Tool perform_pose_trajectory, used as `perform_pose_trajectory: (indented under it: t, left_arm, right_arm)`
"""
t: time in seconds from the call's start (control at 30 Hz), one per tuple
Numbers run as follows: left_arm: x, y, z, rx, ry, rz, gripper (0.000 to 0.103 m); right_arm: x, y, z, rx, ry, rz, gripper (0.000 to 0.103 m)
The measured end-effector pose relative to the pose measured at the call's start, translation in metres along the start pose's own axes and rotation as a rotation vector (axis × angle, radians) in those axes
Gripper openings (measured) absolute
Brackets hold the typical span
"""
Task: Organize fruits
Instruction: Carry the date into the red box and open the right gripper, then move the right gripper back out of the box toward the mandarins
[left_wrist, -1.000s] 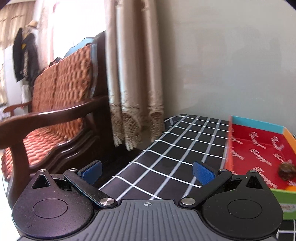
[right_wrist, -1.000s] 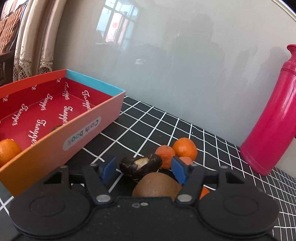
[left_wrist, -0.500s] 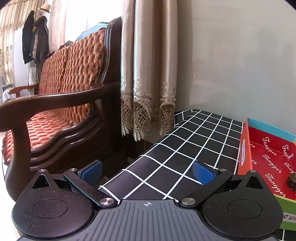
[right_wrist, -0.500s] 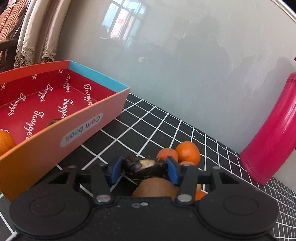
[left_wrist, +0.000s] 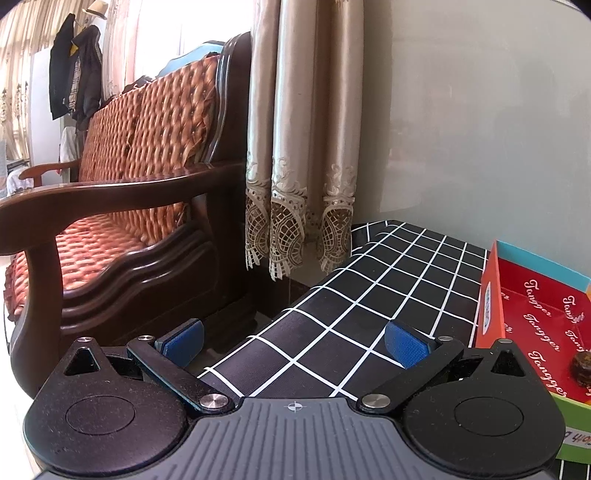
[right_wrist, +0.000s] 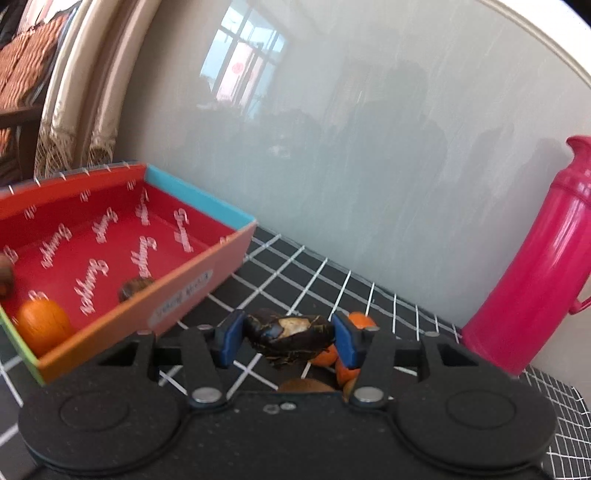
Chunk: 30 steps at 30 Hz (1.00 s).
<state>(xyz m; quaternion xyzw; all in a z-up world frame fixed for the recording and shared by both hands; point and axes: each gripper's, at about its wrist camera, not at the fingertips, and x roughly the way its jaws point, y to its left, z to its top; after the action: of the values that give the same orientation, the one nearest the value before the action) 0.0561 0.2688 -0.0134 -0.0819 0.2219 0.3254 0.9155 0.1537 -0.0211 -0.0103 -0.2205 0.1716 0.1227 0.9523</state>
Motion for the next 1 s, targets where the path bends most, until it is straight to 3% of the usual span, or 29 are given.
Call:
perform_pose_trajectory:
  t: [0.37, 0.6, 0.73, 1.0]
  left_arm:
    - [-0.006, 0.019, 0.001, -0.016, 0.0, 0.01, 0.103]
    - [-0.004, 0.031, 0.001, -0.019, 0.004, 0.027, 0.103]
    - [-0.002, 0.035, 0.001, -0.023, 0.007, 0.032, 0.103]
    - [-0.005, 0.033, 0.002, -0.027, -0.001, 0.014, 0.103]
  right_arm:
    - [-0.03, 0.038, 0.028, 0.003, -0.1, 0.099, 0.049]
    - [-0.028, 0.079, 0.043, -0.014, -0.104, 0.187, 0.05]
    - [-0.03, 0.089, 0.047, 0.001, -0.117, 0.2, 0.05]
    - [-0.037, 0.069, 0.045, 0.051, -0.123, 0.158, 0.05]
